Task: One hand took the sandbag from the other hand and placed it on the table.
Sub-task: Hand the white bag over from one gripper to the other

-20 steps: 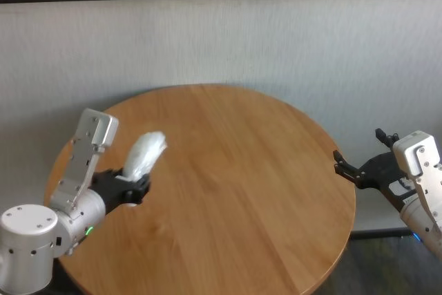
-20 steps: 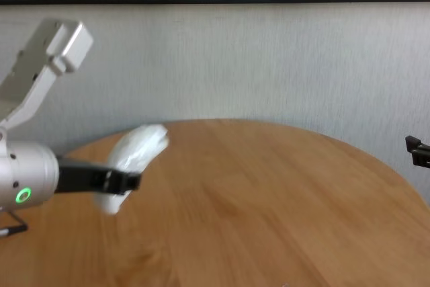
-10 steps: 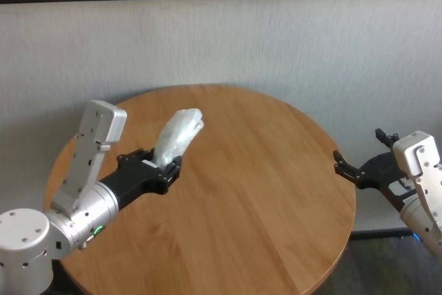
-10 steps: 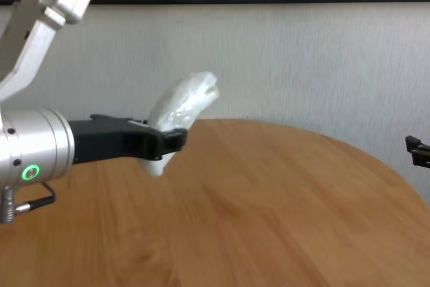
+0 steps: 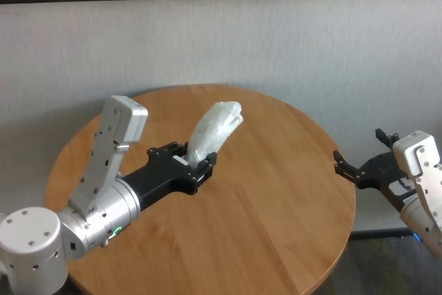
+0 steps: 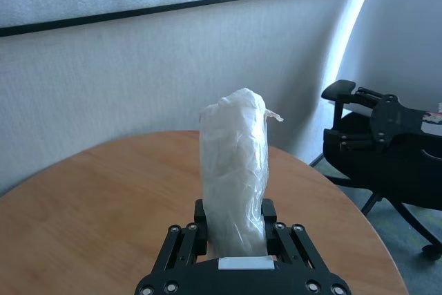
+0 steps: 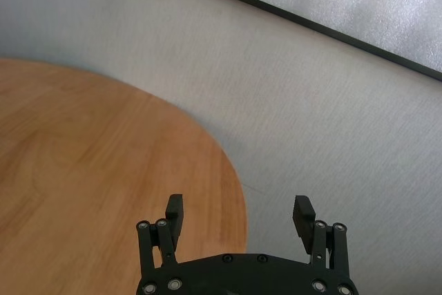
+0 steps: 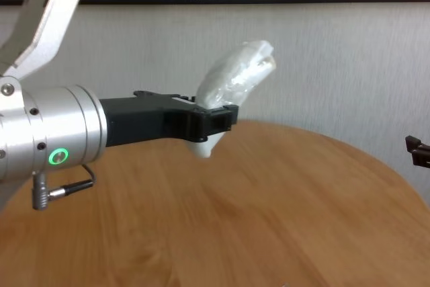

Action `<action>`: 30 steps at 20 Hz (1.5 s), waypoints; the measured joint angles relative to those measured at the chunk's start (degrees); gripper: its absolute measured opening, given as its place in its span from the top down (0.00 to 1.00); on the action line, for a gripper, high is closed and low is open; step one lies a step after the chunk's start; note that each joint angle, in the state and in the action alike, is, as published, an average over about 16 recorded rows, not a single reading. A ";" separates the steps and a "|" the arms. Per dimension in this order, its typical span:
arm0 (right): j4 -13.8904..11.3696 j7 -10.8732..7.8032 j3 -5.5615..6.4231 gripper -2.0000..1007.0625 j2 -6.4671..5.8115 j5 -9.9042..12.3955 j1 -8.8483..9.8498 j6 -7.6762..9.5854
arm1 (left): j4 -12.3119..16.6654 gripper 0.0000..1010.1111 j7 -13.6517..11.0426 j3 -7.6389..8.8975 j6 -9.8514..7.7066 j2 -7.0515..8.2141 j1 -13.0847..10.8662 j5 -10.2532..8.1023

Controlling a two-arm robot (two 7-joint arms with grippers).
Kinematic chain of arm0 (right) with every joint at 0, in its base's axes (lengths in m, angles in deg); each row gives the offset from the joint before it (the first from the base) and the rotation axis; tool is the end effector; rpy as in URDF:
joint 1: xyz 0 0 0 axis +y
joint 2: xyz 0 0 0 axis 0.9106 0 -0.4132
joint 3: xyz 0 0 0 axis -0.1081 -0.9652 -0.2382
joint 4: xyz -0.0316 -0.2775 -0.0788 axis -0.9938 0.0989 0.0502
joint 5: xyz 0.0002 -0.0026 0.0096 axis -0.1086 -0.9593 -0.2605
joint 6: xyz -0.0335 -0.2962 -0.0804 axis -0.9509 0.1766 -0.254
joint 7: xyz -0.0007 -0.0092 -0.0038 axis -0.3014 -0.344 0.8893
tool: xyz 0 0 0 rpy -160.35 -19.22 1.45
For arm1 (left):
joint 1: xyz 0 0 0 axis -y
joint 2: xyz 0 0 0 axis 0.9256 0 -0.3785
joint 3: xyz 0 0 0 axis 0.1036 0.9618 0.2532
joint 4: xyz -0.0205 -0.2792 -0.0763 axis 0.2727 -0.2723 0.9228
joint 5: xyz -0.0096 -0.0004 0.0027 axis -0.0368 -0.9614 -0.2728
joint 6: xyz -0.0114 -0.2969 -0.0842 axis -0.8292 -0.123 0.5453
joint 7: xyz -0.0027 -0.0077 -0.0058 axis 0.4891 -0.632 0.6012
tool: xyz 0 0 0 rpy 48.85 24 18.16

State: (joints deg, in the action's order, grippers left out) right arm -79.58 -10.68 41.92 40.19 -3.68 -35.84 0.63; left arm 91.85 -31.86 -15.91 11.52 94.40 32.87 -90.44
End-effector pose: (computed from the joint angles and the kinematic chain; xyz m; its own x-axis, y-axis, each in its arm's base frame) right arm 0.3580 -0.0827 -0.3022 0.2922 -0.8803 0.3737 0.9553 0.2873 -0.0703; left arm 0.3542 -0.0199 -0.2335 0.6571 0.7529 0.0382 -0.7512 0.6497 0.1161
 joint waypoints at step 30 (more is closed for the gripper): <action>-1.79 -3.23 1.36 0.01 -0.07 3.34 1.00 -1.62 | -0.21 0.53 -0.68 -3.48 0.85 -0.42 2.33 -1.63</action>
State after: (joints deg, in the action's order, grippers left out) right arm -81.37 -13.91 43.28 40.13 -0.34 -34.84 -0.98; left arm 91.64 -32.54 -19.39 12.37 93.98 35.20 -92.07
